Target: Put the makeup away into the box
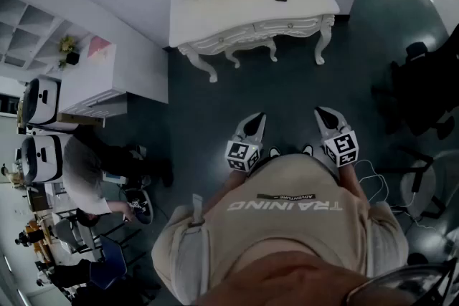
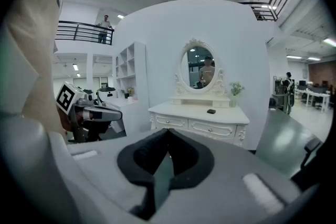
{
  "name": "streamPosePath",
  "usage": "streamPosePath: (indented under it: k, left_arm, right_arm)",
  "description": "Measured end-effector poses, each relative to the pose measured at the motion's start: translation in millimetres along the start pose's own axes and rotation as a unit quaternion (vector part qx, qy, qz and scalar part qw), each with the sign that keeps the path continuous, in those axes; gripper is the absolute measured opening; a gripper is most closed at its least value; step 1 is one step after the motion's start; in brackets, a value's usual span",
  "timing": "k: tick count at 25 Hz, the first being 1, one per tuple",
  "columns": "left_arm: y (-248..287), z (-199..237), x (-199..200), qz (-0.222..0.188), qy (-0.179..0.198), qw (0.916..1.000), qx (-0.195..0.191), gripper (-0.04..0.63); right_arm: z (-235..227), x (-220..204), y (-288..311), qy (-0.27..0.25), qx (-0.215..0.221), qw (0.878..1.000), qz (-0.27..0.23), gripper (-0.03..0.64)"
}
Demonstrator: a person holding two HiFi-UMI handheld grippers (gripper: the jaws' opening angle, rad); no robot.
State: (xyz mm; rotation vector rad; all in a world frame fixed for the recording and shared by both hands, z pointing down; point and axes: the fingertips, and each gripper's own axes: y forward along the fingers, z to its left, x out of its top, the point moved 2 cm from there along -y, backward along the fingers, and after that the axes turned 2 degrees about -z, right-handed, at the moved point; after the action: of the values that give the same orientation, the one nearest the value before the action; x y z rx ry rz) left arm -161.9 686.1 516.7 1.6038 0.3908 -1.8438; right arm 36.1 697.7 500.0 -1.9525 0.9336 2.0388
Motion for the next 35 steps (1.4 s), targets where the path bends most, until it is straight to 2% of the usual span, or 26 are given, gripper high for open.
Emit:
streamPosePath:
  k: [7, 14, 17, 21, 27, 30, 32, 35]
  left_arm:
    - [45, 31, 11, 0.004, 0.013, 0.9982, -0.059, 0.006]
    - [91, 63, 29, 0.011, 0.035, 0.9958, -0.084, 0.006]
    - [106, 76, 30, 0.012, 0.032, 0.9973, -0.065, 0.006]
    - [138, 83, 34, 0.028, 0.032, 0.9983, -0.040, 0.006]
    - [190, 78, 61, 0.026, -0.006, 0.9996, 0.001, 0.006]
    - [219, 87, 61, 0.027, -0.008, 0.9988, 0.040, 0.006]
    - [243, 90, 65, 0.018, -0.002, 0.9985, 0.051, 0.006]
    - [257, 94, 71, 0.008, -0.019, 0.9979, 0.061, 0.006]
  right_arm:
    - [-16, 14, 34, -0.009, -0.031, 0.999, -0.007, 0.003]
    - [-33, 16, 71, 0.005, -0.046, 0.999, -0.007, 0.003]
    - [-46, 7, 84, 0.007, -0.046, 0.999, 0.004, 0.003]
    - [-87, 10, 112, 0.020, -0.023, 1.000, 0.003, 0.003]
    - [-157, 32, 157, 0.025, 0.040, 0.999, -0.020, 0.003]
    - [-186, 22, 173, 0.013, 0.063, 0.998, -0.011, 0.003]
    - [-205, 13, 184, 0.009, 0.077, 0.997, -0.002, 0.003]
    - [-214, -3, 200, 0.036, 0.109, 0.993, 0.019, 0.003]
